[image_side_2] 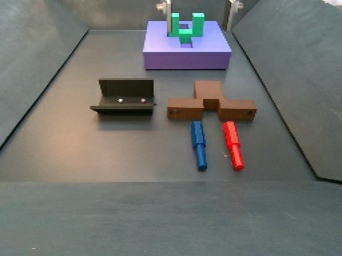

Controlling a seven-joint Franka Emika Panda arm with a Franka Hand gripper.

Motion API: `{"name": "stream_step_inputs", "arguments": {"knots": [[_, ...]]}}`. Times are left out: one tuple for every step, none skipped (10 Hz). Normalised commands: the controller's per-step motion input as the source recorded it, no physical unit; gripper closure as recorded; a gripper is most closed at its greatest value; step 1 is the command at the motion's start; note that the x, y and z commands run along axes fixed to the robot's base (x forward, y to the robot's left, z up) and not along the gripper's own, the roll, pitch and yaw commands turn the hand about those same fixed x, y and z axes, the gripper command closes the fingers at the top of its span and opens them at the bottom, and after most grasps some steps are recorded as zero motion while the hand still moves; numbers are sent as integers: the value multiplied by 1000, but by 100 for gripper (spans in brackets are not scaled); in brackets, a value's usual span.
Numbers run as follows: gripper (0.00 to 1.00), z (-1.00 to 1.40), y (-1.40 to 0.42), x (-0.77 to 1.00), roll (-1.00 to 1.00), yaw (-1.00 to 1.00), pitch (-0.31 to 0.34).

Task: Pick up the brown object. Move up. Place the brown object on the fixture. Regrasp the brown object. Move to above the board. Insert the brown object.
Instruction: Pick up the brown object.

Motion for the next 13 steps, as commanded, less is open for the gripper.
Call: {"name": "stream_step_inputs", "arguments": {"knots": [[0, -109, 0, 0, -36, 0, -40], [0, -303, -260, 0, -123, 0, -103], [0, -409, 0, 0, -144, -17, -81], [0, -434, 283, 0, -89, -100, -34], [0, -494, -63, -37, -94, -3, -104], [0, -469, -826, -109, -17, 117, -131], [0, -474, -831, -69, -19, 129, -124], [0, -440, -711, 0, -106, 146, -134], [0, -374, -489, 0, -214, 137, -99], [0, -469, -360, -46, -226, 0, -121], [0, -483, -377, -89, -201, 6, -80], [0, -560, -131, -146, -233, 0, -73], [0, -543, -43, -154, -220, 0, -59]]}}
